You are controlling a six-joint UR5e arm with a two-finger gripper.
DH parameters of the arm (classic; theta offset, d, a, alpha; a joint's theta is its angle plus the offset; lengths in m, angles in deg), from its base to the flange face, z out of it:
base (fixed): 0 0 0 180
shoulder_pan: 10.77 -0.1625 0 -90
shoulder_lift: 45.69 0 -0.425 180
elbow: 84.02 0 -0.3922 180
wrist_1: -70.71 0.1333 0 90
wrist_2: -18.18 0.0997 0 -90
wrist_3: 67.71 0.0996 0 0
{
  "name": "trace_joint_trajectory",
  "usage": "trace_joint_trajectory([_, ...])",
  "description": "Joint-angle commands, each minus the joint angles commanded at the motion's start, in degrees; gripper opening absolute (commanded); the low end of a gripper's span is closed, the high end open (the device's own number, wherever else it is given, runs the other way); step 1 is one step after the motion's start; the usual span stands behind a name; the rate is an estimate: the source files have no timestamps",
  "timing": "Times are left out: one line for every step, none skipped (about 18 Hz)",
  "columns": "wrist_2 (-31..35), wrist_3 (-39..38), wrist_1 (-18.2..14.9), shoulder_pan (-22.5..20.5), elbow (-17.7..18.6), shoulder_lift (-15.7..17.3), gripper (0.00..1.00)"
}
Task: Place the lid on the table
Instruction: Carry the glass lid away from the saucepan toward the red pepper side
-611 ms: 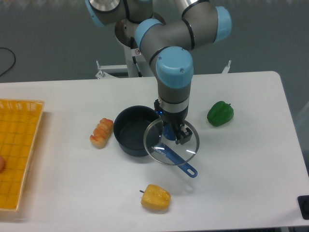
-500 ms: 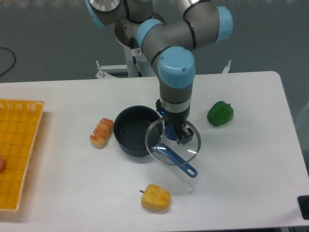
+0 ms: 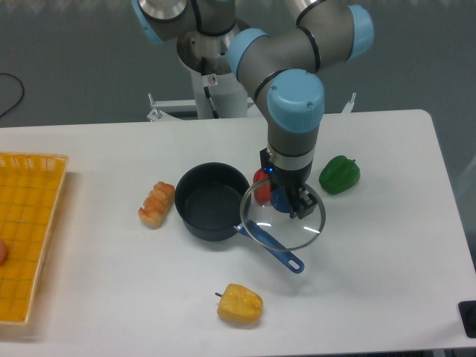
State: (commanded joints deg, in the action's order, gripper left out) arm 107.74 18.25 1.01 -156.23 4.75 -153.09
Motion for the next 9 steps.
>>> trace_joint_trajectory([0.0, 0.0, 0.3, 0.0, -0.2, -0.3, 0.48])
trace_joint_trajectory([0.0, 0.0, 0.5, -0.1, -0.4, -0.6, 0.48])
trace_joint_trajectory([0.1, 0.0, 0.8, -0.1, -0.4, -1.1, 0.48])
trace_joint_trajectory([0.1, 0.0, 1.3, -0.3, -0.4, -1.5, 0.48])
trace_joint_trajectory([0.1, 0.0, 1.8, -0.5, -0.4, -1.9, 0.48])
trace_joint_trajectory([0.2, 0.0, 2.4, -0.6, -0.4, -2.4, 0.48])
trace_joint_trajectory([0.2, 0.0, 2.8, -1.0, -0.4, -2.6, 0.48])
trace_joint_trajectory([0.2, 0.1, 3.4, -1.2, -0.4, -3.2, 0.48])
trace_joint_trajectory([0.3, 0.3, 4.1, -1.2, -0.4, -3.7, 0.48])
